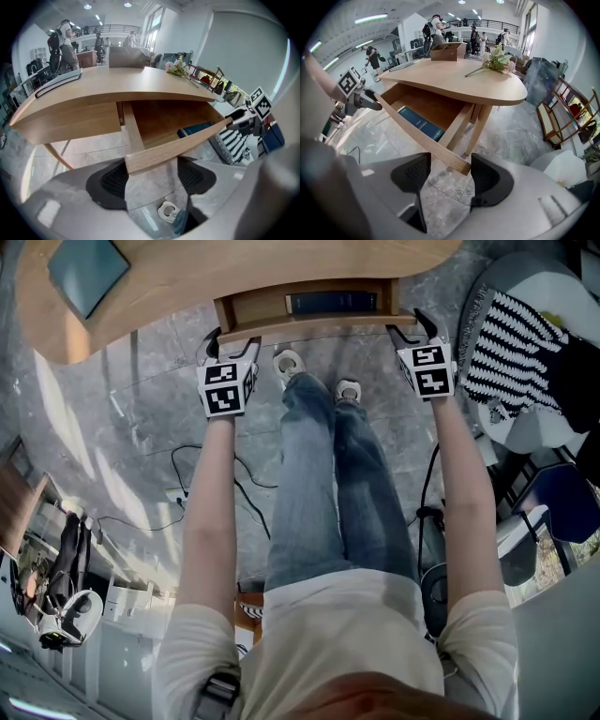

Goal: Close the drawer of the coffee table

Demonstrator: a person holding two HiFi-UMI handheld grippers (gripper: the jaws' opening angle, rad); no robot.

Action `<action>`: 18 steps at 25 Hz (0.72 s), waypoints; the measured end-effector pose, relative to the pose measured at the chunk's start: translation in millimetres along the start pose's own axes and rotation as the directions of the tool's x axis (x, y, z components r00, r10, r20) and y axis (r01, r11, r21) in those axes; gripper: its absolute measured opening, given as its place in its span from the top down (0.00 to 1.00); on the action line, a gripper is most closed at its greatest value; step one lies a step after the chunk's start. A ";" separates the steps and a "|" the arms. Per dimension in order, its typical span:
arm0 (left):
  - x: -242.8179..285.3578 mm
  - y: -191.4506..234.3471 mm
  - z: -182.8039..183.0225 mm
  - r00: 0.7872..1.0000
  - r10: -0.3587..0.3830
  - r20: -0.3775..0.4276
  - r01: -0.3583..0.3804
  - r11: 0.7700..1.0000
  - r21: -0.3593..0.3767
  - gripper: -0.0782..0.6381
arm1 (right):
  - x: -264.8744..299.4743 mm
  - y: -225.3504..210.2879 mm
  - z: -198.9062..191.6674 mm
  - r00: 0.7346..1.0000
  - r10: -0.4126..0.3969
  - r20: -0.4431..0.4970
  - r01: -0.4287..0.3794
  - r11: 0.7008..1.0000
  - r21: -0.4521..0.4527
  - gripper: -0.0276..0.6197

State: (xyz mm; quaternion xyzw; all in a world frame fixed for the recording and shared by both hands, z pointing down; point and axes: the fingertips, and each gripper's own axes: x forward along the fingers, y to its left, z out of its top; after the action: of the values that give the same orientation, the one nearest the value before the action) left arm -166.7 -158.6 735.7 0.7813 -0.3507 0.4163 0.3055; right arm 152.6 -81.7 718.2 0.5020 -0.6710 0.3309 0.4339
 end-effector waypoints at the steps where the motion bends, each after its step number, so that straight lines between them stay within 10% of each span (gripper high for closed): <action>1: 0.6 0.3 0.9 1.000 0.000 0.001 0.000 1.000 0.000 0.43 | 0.4 -0.7 0.9 1.000 0.000 0.000 0.000 1.000 -0.001 0.54; 18: 12.0 9.5 25.2 1.000 0.004 0.027 -0.004 1.000 -0.001 0.43 | 10.3 -16.6 22.6 1.000 -0.015 0.008 0.015 1.000 -0.013 0.55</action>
State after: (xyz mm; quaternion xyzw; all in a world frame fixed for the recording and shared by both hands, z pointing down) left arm -158.5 -186.9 736.0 0.7861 -0.3563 0.4062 0.3002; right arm 161.7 -110.2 718.5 0.5055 -0.6710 0.3213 0.4370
